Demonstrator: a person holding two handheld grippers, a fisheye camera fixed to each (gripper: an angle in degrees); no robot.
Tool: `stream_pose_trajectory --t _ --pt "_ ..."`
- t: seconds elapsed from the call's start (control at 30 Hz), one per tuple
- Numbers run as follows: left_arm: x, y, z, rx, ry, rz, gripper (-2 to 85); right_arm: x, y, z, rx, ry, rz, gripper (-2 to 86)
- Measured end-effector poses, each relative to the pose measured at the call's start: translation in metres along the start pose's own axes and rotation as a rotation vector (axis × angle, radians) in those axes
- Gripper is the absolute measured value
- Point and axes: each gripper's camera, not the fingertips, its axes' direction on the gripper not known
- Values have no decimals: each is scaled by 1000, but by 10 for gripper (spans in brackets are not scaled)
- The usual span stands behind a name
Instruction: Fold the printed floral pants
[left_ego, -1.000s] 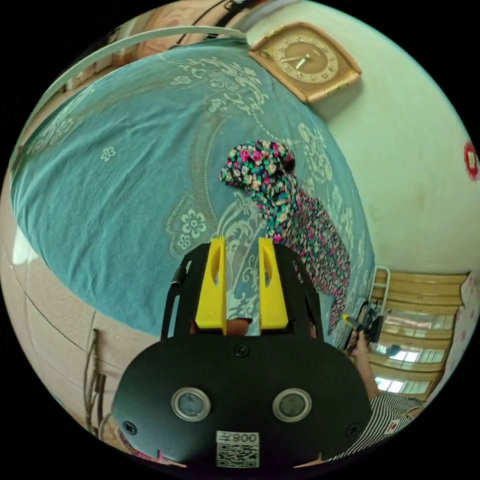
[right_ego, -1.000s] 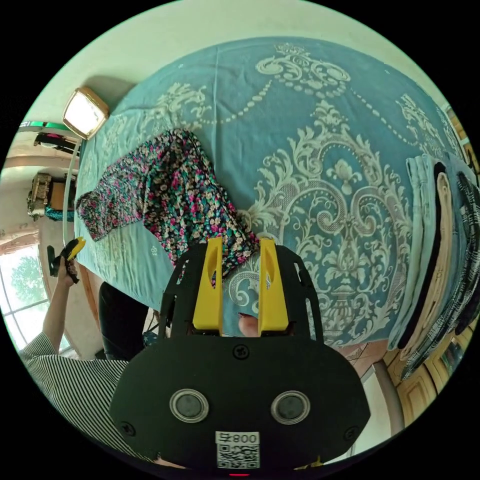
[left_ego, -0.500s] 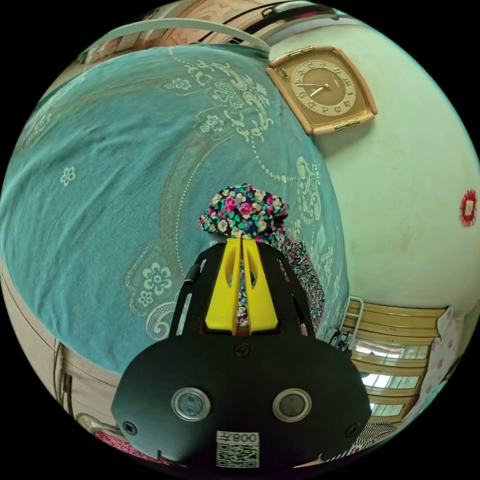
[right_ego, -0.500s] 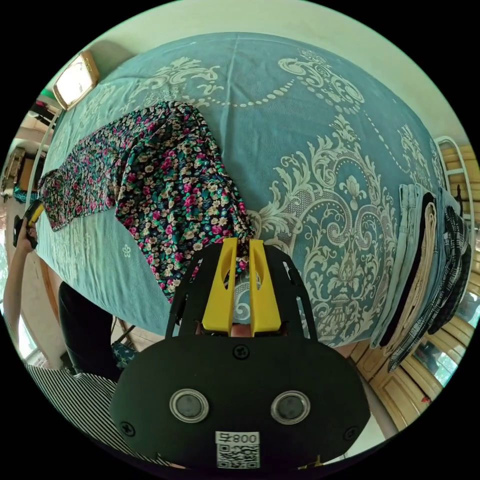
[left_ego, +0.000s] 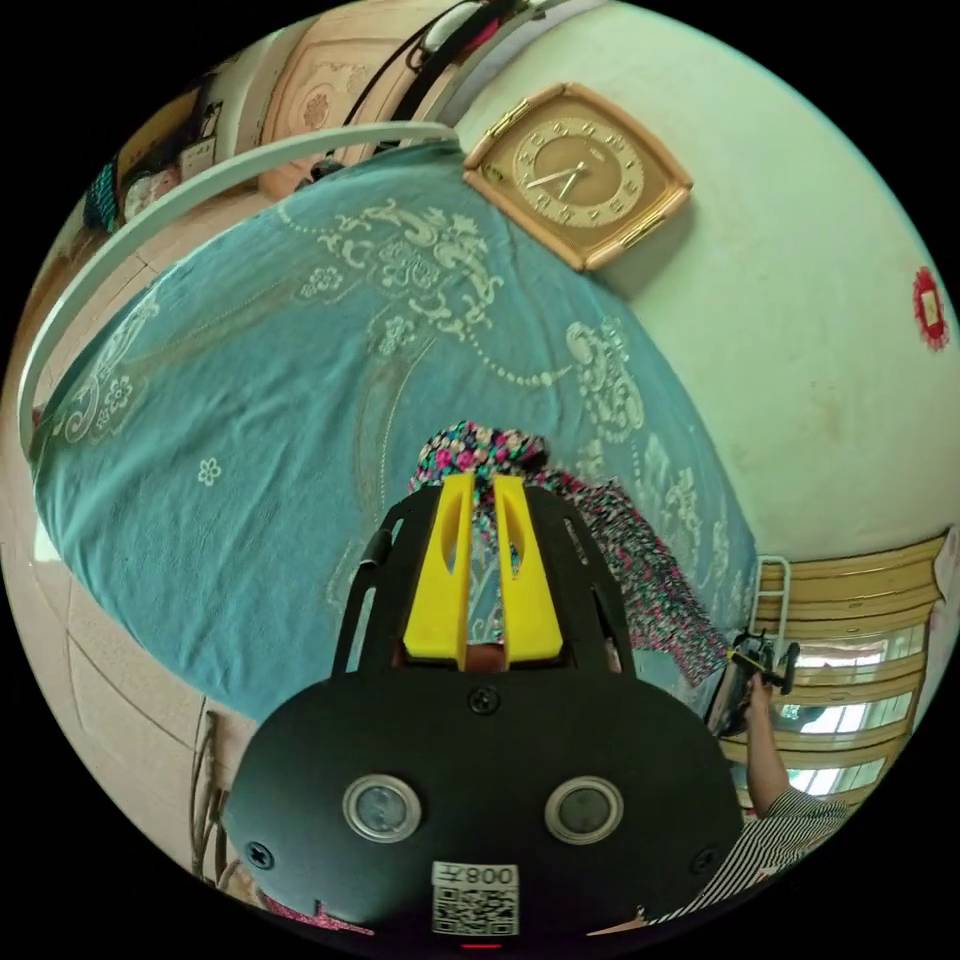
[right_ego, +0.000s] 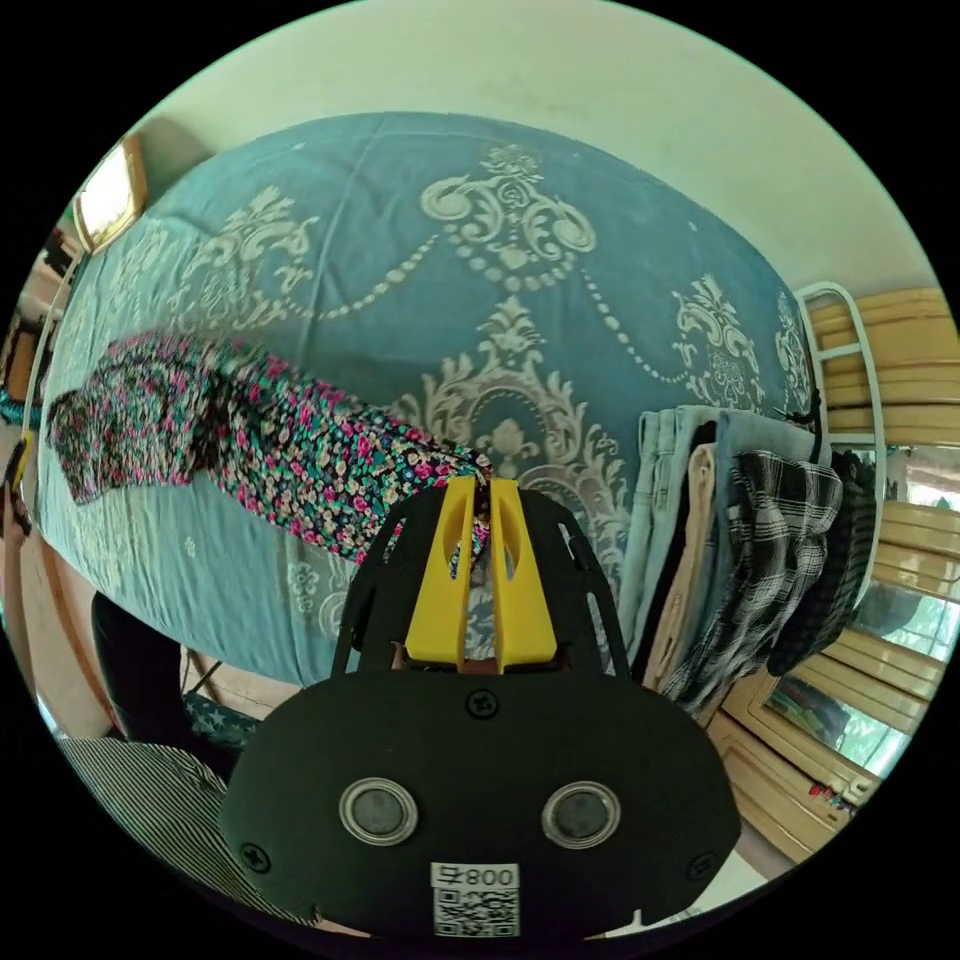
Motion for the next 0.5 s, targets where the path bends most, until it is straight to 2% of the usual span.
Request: stream_pose_trajectory --t 0.1,0.2,0.4,0.5 --pt "-6 -3 22 -24 65 -39 77 17 -14 -7 -15 -24 14 21" --pt "0 -10 28 -10 43 -14 51 20 -19 -8 -36 -13 4 22" --pt "29 -24 -6 46 72 90 17 36 -20 -7 -68 10 -12 23" --pt "52 -33 -33 100 -51 147 15 54 -20 -11 -61 -43 19 26"
